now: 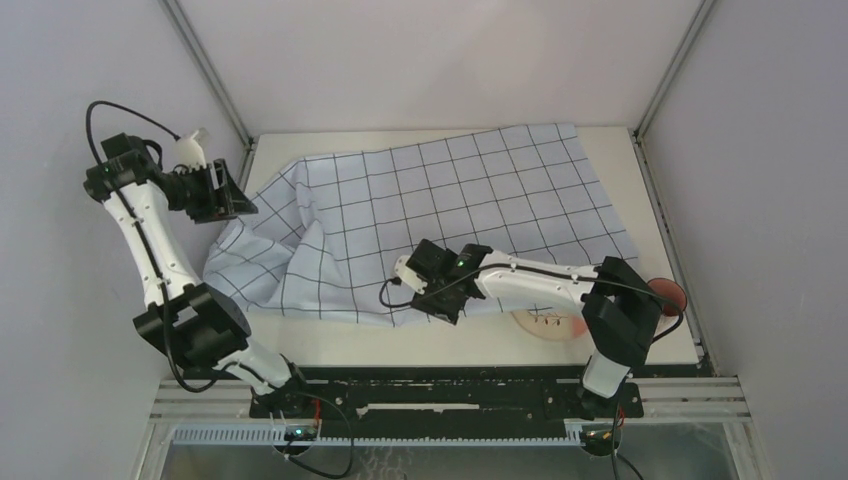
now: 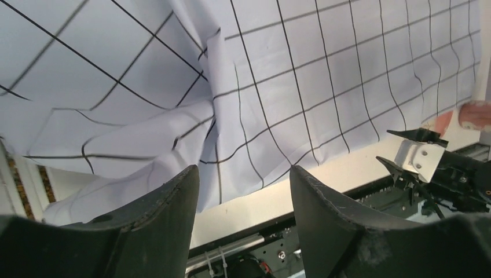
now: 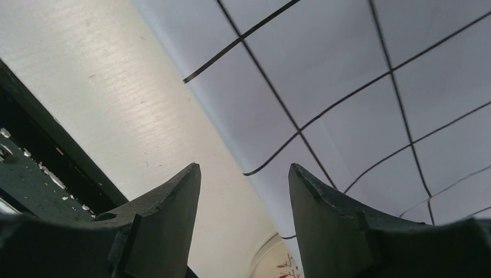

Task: Set the dinner table for one person
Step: Flatten out the napkin at the center of the board.

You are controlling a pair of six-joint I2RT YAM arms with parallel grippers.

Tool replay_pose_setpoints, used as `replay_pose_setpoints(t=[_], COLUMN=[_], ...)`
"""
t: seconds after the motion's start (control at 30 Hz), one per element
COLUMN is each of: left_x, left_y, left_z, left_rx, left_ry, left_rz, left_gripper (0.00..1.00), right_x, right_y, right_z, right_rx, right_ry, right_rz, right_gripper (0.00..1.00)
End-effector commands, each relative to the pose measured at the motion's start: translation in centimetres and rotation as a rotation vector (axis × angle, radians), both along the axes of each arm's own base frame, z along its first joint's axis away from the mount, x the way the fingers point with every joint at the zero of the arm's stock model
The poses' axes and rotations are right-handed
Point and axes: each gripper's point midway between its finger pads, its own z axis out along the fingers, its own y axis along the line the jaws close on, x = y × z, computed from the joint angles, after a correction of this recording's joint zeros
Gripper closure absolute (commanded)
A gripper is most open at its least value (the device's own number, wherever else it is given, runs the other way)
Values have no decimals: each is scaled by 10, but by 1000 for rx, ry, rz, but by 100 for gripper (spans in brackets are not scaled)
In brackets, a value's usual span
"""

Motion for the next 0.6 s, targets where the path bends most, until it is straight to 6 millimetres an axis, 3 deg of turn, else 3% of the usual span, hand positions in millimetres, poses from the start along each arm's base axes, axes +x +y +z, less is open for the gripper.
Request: replay_pose_setpoints(t=[0.0, 0.1, 0.3, 0.43, 0.57], left_x=[12, 15, 6, -1, -8], left_y=[-1, 1, 1, -3, -11], left_z=[39, 40, 22, 14, 12], left_rx=[-18, -24, -8, -8, -33], left_ry=[-92, -83, -39, -22, -20], left_rz=[51, 59, 49, 38, 28], left_gripper=[36, 38, 41, 42, 42], right_x=[38, 70, 158, 173, 176], right_y=[10, -8, -73, -75, -55], right_z=[40, 49, 54, 35, 12], right_rx=[123, 164, 155, 178, 169], right_ry=[-47, -53, -208, -73, 20], right_rz=[-103, -248, -557, -625, -613], right_gripper=[34, 35, 43, 56, 85])
